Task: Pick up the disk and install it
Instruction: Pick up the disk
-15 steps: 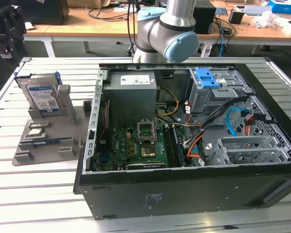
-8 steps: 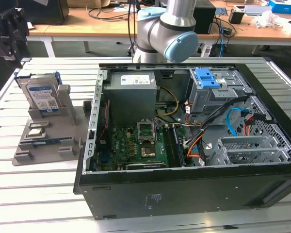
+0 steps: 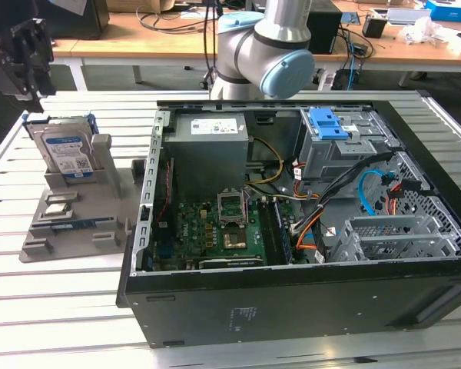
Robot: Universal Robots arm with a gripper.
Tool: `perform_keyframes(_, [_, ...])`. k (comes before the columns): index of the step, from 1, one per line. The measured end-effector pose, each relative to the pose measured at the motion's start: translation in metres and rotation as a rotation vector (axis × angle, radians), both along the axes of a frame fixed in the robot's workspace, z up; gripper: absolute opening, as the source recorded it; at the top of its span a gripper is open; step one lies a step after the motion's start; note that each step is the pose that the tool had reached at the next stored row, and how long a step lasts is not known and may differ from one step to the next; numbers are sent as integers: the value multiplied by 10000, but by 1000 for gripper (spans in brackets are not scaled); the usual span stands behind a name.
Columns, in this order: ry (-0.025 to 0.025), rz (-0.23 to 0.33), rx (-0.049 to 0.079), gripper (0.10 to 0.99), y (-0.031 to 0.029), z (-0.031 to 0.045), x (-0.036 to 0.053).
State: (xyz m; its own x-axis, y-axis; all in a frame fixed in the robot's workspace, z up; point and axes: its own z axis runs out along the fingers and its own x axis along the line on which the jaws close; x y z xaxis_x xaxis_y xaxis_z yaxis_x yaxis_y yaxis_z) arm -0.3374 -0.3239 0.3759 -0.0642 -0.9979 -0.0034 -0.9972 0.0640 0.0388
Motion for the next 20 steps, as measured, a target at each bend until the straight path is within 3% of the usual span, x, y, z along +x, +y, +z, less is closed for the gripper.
perform_keyframes(3, [3,0,-1,541,1,-57,22])
perform_keyframes(5, [2,243,-1,541,8,-231,22])
perform_keyframes(6, [-4,471,4,541,43,-279,-27])
perform_keyframes(13, [-10,529,47,541,214,-374,-139])
perform_keyframes(15, [-11,534,47,541,218,-456,-161])
perform_keyframes(20, [-10,546,46,541,221,-568,-163])
